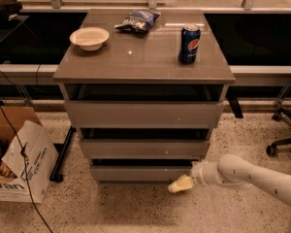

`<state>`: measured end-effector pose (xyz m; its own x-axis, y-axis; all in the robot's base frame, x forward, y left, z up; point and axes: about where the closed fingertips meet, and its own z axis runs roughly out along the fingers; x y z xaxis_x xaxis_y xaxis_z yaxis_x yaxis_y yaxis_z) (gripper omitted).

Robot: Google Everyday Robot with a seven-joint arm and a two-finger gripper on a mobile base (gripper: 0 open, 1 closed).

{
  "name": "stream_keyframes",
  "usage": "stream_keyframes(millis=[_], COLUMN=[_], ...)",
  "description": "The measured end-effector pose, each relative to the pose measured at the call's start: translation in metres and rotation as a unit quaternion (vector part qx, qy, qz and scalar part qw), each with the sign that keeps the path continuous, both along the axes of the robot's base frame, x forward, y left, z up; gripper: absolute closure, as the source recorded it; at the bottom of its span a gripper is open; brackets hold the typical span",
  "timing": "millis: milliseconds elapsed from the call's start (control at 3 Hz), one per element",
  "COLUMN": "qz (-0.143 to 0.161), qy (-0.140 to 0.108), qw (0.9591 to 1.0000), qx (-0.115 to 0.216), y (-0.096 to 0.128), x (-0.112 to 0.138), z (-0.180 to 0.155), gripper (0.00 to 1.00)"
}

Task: Open bottom drawer

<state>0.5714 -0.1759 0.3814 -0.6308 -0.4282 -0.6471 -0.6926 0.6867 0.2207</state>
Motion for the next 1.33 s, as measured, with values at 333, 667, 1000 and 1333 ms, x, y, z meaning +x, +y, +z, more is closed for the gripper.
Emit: stream_keyframes(millis=[333,667,1000,1333], qz=[-0.001,-0.006,-0.015,-0.024], qy=[-0.017,-0.031,-0.039,-0.041], qw=[0.999,0.9979,0.9987,0.9988], qx=[-0.042,-0.056,-0.03,-0.008], y=[0.0,-0.001,-0.003,-0.008], x=[0.002,0.008,0.027,0.046], z=[-0.024,-0.052,-0.086,-0.104], gripper=[0.0,0.0,0.0,0.0])
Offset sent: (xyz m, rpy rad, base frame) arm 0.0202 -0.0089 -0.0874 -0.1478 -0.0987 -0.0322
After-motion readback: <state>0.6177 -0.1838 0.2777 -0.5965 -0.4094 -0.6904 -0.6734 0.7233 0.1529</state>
